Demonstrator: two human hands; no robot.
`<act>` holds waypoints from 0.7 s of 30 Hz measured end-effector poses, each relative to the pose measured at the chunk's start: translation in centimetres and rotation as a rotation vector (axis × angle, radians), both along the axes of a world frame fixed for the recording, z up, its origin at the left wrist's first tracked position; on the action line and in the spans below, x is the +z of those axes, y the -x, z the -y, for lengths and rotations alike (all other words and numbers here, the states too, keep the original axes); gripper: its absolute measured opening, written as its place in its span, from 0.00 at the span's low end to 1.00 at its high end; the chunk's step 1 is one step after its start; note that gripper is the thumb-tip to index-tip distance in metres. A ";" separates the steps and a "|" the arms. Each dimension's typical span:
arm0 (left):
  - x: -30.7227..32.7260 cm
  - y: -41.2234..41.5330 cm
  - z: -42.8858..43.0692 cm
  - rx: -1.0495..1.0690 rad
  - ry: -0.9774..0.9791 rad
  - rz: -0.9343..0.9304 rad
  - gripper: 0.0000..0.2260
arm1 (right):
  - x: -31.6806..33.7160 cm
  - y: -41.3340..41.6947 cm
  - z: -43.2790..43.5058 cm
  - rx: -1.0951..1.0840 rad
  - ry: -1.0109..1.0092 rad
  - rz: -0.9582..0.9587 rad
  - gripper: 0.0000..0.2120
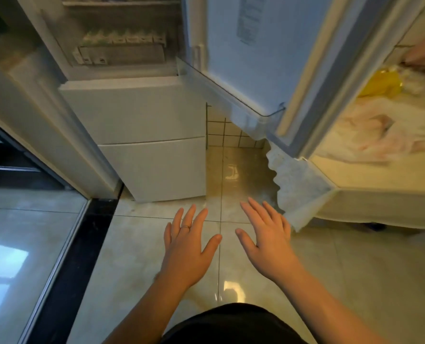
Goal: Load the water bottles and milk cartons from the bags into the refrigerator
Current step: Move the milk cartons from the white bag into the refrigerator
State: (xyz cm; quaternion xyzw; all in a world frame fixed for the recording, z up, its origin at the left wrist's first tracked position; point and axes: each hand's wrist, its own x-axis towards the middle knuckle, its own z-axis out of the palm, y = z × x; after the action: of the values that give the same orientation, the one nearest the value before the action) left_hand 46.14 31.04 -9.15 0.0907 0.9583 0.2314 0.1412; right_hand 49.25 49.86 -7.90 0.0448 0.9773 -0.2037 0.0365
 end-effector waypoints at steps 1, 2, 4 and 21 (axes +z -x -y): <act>-0.1 -0.9 -1.5 -0.015 -0.005 -0.004 0.33 | -0.1 -1.2 -1.4 -0.012 0.000 0.001 0.28; -0.3 -1.7 -2.9 -0.034 -0.003 -0.008 0.32 | -0.2 -2.2 -2.7 -0.028 0.002 0.003 0.28; -0.5 -3.1 -5.6 -0.082 0.005 -0.016 0.31 | -0.1 -4.5 -5.3 -0.071 0.023 0.002 0.30; -1.4 1.8 -31.7 -0.548 -0.076 -0.008 0.30 | -0.6 -6.7 -28.7 -0.557 0.055 -0.055 0.33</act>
State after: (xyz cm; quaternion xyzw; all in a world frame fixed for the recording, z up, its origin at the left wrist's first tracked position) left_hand 44.32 62.79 -10.56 0.3528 0.8890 0.2202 0.1914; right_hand 55.96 78.55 -8.51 0.3049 0.9222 -0.2335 -0.0461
